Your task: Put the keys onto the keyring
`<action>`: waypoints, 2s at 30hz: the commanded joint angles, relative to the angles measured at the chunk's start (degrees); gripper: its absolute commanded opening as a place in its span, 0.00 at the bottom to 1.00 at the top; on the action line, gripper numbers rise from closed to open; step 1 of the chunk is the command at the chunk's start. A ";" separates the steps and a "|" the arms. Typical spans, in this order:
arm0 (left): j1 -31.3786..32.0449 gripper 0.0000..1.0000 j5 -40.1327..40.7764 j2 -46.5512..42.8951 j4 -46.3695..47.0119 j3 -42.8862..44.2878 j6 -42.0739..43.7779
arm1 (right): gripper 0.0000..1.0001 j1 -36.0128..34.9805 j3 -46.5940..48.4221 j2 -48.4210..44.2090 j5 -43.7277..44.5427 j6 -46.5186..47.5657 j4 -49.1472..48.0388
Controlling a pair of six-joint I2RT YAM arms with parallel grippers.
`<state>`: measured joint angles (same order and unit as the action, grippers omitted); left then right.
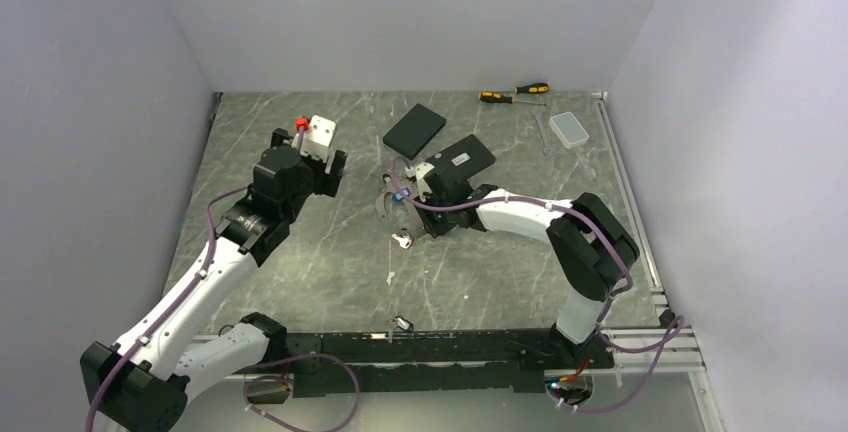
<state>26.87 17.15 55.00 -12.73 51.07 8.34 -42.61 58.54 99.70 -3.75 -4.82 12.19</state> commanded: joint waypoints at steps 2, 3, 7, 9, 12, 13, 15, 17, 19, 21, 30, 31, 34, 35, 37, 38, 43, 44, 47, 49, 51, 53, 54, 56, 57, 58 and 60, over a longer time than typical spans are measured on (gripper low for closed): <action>0.11 0.87 -1.21 0.08 1.70 0.00 0.92 | 0.28 0.15 1.10 0.66 0.16 -1.53 -2.12; 0.07 0.87 -1.26 0.18 1.66 0.04 0.94 | 0.28 0.36 1.05 0.79 0.22 -1.78 -2.49; 0.11 0.87 -1.41 0.37 1.66 0.00 0.90 | 0.28 1.24 0.80 1.72 -0.13 -2.95 -3.85; 0.11 0.87 -1.50 0.48 1.74 -0.09 0.97 | 0.29 1.46 0.83 2.22 -0.33 -3.25 -4.30; 0.11 0.87 -1.62 0.71 1.83 -0.09 1.15 | 0.31 1.72 1.05 2.89 0.32 -3.18 -4.34; 0.11 0.87 -1.63 0.77 1.83 -0.09 1.15 | 0.31 1.86 0.90 2.95 0.21 -3.26 -4.57; 0.12 0.87 -1.80 0.97 1.91 -0.09 1.23 | 0.30 2.08 0.66 3.04 -0.36 -3.44 -4.99; 0.11 0.87 -1.94 1.13 1.76 -0.02 1.33 | 0.30 2.10 0.53 3.11 -0.88 -3.48 -5.25; 0.11 0.87 -2.02 1.16 1.66 0.08 1.33 | 0.30 2.10 0.44 3.32 -1.29 -3.66 -5.44; 0.11 0.87 -2.11 1.07 1.66 0.08 1.33 | 0.29 2.09 0.23 3.40 -1.71 -3.98 -6.01; 0.15 0.87 -2.24 0.70 1.48 0.08 1.50 | 0.29 2.09 -3.03 2.88 -2.36 -9.45 -11.90; 0.16 0.87 -2.29 0.72 1.38 0.14 1.51 | 0.26 2.09 -3.42 2.91 -2.20 -9.91 -13.24; 0.15 0.87 -2.23 0.54 1.39 0.11 1.51 | 0.21 2.09 -4.27 3.05 -0.93 -10.76 -14.80; 0.15 0.87 -2.33 0.54 1.39 0.09 1.51 | 0.20 2.09 -4.62 3.09 -0.55 -10.82 -15.42; 0.19 0.87 -2.52 0.51 1.39 0.08 1.51 | 0.14 2.09 -5.04 3.13 -0.31 -10.67 -16.23; 0.20 0.87 -2.62 0.54 1.39 0.08 1.58 | 0.10 2.09 -5.20 3.13 -0.34 -10.43 -16.57; 0.28 0.87 -4.17 0.55 1.50 -0.20 2.26 | 0.00 2.09 -6.55 1.89 0.43 -8.03 -17.86; 0.35 0.87 -4.65 0.46 1.56 -0.26 2.41 | 0.00 2.09 -6.97 1.31 0.68 -7.41 -18.23; 0.50 0.87 -6.87 0.37 1.48 -0.27 2.99 | 0.00 2.07 -8.33 -0.42 1.22 -5.60 -18.89; 0.63 0.86 -8.22 0.37 1.50 -0.35 3.00 | 0.00 2.09 -9.17 -1.70 1.45 -4.95 -19.46; 0.61 0.86 -9.72 0.37 1.48 -0.36 3.00 | 0.00 2.03 -10.05 -3.06 1.82 -4.32 -20.09; 0.71 0.86 -11.86 0.28 1.60 -0.51 3.17 | 0.00 2.00 -10.93 -4.19 1.98 -3.79 -20.81; 0.72 0.85 -13.32 0.24 1.50 -0.53 3.10 | 0.00 2.00 -11.40 -4.80 2.06 -3.45 -21.26; 0.70 0.84 -16.18 0.20 1.57 -0.74 3.05 | 0.00 2.00 -12.15 -5.94 2.39 -2.83 -21.97; 0.77 0.84 -17.91 0.27 1.77 -0.98 3.13 | 0.00 1.93 -12.62 -6.57 2.55 -2.38 -22.26; 0.80 0.84 -19.87 0.40 2.01 -1.28 3.43 | 0.00 1.92 -13.07 -7.22 2.70 -2.05 -22.66; 0.81 0.82 -22.92 0.69 1.81 -1.24 3.57 | 0.00 1.85 -14.22 -8.87 3.03 -1.36 -23.74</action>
<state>27.40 2.55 56.12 -12.69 50.11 10.83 -40.80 45.78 95.18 -2.42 -8.62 -6.98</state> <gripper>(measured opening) 0.838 0.009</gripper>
